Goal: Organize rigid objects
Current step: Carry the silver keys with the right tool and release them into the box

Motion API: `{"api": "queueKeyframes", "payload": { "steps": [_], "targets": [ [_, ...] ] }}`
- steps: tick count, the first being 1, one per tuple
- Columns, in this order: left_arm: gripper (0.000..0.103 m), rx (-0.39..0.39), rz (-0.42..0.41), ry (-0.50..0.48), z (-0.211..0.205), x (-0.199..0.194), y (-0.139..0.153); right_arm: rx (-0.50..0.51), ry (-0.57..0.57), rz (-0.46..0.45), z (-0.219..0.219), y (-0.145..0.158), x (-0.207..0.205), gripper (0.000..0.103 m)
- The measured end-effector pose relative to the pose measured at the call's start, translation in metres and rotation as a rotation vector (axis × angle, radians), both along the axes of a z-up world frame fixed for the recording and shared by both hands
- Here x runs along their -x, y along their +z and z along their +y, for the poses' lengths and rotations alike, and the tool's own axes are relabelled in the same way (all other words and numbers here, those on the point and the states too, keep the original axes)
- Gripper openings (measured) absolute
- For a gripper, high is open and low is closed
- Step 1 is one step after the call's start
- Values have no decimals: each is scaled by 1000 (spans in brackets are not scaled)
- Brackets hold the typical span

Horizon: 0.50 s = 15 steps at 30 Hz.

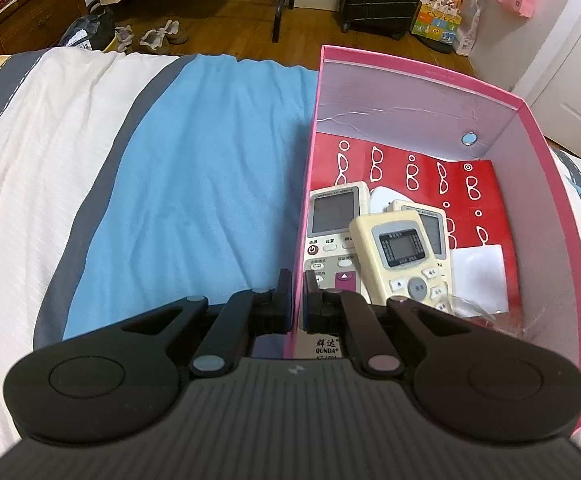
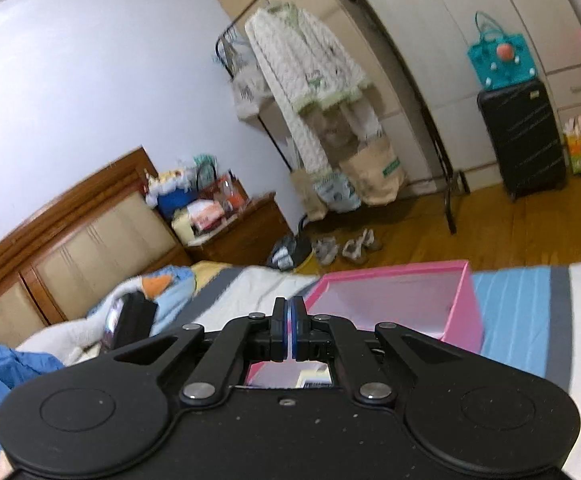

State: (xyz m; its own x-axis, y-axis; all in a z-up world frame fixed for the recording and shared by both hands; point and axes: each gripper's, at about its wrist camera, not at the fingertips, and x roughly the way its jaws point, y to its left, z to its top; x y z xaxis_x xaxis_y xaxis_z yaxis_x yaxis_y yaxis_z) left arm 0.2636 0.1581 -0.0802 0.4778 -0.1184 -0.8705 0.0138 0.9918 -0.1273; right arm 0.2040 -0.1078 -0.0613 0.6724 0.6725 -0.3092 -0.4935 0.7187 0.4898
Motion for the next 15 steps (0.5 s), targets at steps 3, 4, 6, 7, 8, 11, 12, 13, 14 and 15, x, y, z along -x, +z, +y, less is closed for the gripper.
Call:
{"api": "queueKeyframes", "payload": {
  "steps": [3, 4, 6, 7, 8, 11, 12, 13, 14, 15],
  "targets": [
    [4, 9, 0, -1, 1, 0, 1, 31, -11, 35, 15, -16, -7, 4],
    [4, 11, 0, -1, 2, 0, 1, 44, -25, 39, 19, -19, -9, 4],
    [4, 16, 0, -2, 4, 0, 1, 55, -31, 48, 22, -25, -11, 4],
    [4, 18, 0, -2, 4, 0, 1, 62, -30, 53, 22, -27, -10, 4],
    [4, 20, 0, -3, 5, 0, 1, 77, -28, 56, 24, -28, -11, 4],
    [4, 22, -3, -5, 6, -1, 1, 105, -32, 55, 22, -26, -9, 4],
    [4, 22, -3, -6, 7, -1, 0, 109, -27, 56, 21, -26, -9, 5],
    [4, 21, -3, -6, 7, -1, 0, 123, -23, 58, 21, -26, -8, 5],
    [4, 22, -3, -7, 7, -1, 0, 148, -23, 59, 24, -26, -9, 6],
    [4, 23, -3, -6, 7, -1, 0, 181, -30, 57, 26, -26, -8, 8]
  ]
}}
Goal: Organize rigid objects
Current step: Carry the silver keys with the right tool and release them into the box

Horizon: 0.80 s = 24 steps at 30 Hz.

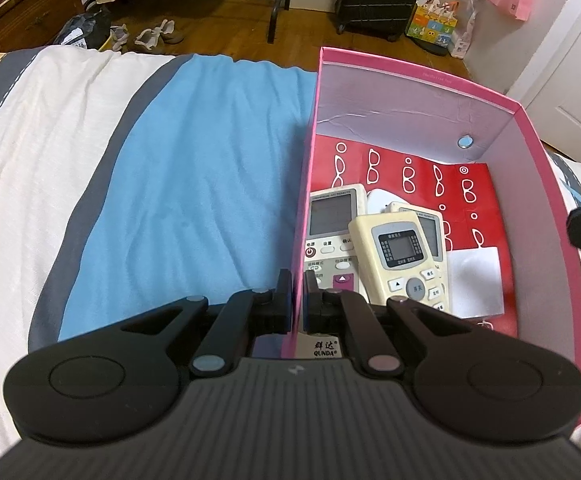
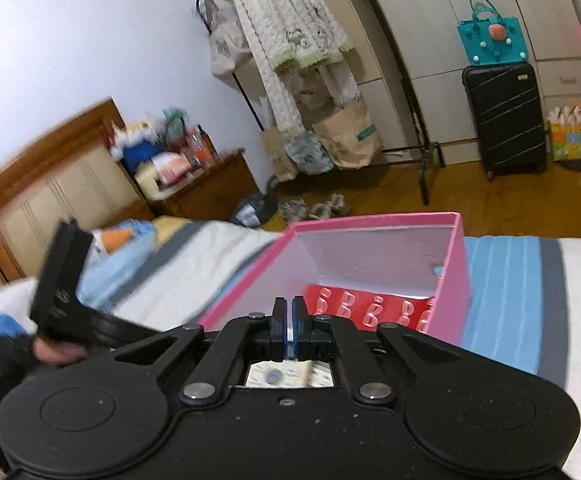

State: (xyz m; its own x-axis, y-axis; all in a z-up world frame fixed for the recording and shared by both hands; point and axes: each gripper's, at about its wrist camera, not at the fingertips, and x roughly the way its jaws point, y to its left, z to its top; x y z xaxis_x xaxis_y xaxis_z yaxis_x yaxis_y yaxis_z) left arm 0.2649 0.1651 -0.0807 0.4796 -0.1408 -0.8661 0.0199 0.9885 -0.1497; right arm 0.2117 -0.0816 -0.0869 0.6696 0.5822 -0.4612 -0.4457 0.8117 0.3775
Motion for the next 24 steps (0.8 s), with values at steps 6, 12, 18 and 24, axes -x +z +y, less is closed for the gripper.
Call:
{"api": "queueKeyframes", "payload": {
  "steps": [6, 12, 18, 24],
  "targets": [
    [4, -9, 0, 6, -2, 2, 1, 94, -15, 0, 0, 10, 13, 9],
    [5, -36, -57, 26, -5, 17, 30, 211, -43, -39, -2, 38, 41, 11],
    [5, -23, -93, 15, -10, 47, 53, 174, -117, -15, -18, 65, 71, 23],
    [5, -52, -145, -16, -38, 77, 81, 136, -108, 58, -34, 71, 96, 25]
  ]
}}
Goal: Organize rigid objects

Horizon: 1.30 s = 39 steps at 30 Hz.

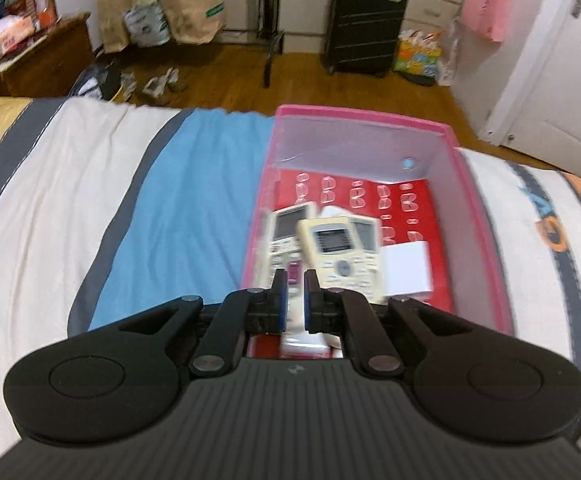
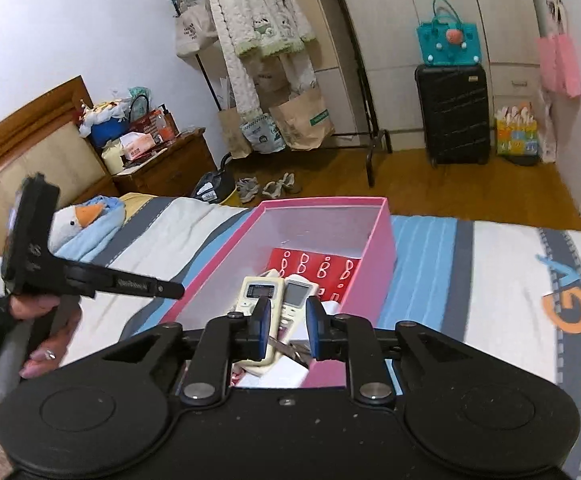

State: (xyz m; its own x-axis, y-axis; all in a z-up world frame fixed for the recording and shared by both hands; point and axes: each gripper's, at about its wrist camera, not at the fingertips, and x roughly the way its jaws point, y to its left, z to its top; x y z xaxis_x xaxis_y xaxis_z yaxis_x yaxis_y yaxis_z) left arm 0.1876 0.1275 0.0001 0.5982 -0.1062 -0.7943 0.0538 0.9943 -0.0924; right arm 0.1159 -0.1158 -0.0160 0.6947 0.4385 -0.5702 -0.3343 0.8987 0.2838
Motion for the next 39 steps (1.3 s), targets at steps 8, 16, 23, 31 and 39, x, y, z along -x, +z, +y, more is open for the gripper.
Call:
{"api": "queueKeyframes", "payload": {
  "steps": [8, 16, 23, 31, 39],
  "targets": [
    [30, -38, -15, -18, -39, 44, 29, 32, -42, 9, -28, 15, 35, 37],
    [44, -56, -42, -48, -70, 86, 45, 100, -118, -57, -51, 28, 68, 50],
    [57, -52, -65, -65, -90, 117, 52, 115, -166, -71, -64, 30, 86, 64],
    [72, -92, -87, -27, -100, 137, 55, 123, -155, -46, -64, 21, 93, 71],
    [90, -136, -126, 13, -103, 153, 62, 136, -244, -58, -61, 21, 100, 103]
  ]
}}
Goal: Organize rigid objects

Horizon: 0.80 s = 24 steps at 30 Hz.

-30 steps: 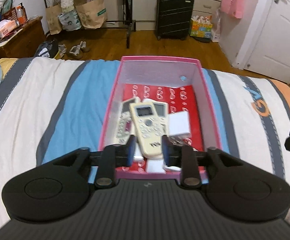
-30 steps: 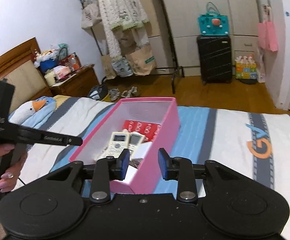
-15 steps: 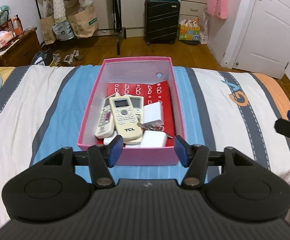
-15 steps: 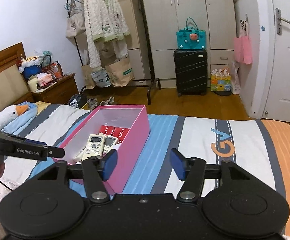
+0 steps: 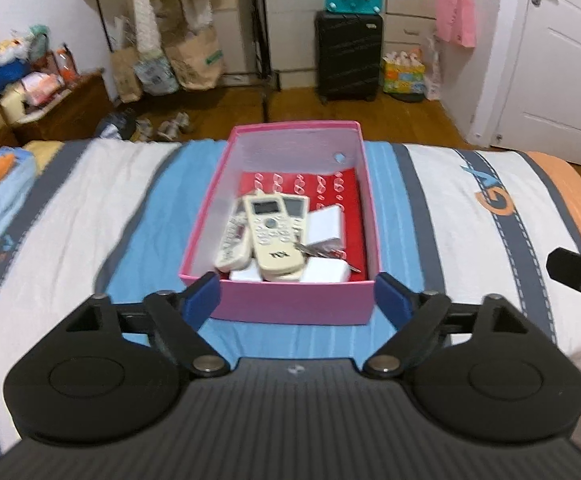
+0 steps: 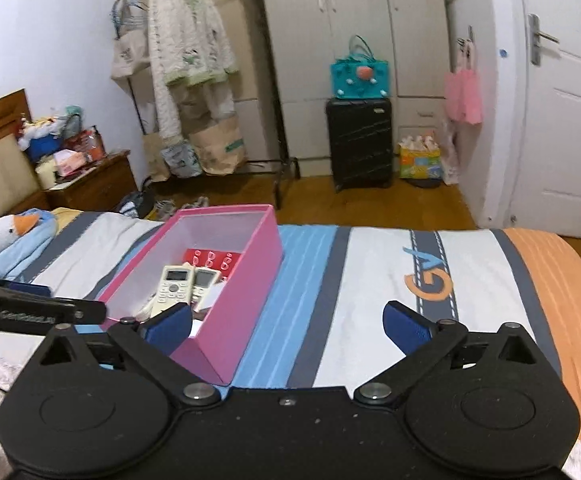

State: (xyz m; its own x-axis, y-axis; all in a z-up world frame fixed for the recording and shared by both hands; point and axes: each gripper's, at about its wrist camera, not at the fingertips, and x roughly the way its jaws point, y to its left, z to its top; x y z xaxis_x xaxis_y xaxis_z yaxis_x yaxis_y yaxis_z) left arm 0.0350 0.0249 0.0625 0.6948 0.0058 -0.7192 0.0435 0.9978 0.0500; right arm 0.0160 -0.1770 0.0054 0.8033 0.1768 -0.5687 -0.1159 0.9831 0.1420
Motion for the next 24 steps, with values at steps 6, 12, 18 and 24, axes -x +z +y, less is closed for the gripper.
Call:
{"api": "queueKeyframes", "payload": {
  "steps": [6, 12, 18, 24],
  "targets": [
    [99, -4, -10, 2, -3, 12, 6, 14, -16, 32, 1, 1, 4, 103],
    [99, 2, -12, 8, -5, 15, 6, 62, -47, 61, 6, 5, 7, 103],
    [99, -20, 18, 21, -6, 12, 1, 74, -48, 64, 8, 7, 10, 103],
    [99, -54, 26, 48, -4, 10, -4, 91, -59, 72, 10, 5, 11, 103]
  ]
}}
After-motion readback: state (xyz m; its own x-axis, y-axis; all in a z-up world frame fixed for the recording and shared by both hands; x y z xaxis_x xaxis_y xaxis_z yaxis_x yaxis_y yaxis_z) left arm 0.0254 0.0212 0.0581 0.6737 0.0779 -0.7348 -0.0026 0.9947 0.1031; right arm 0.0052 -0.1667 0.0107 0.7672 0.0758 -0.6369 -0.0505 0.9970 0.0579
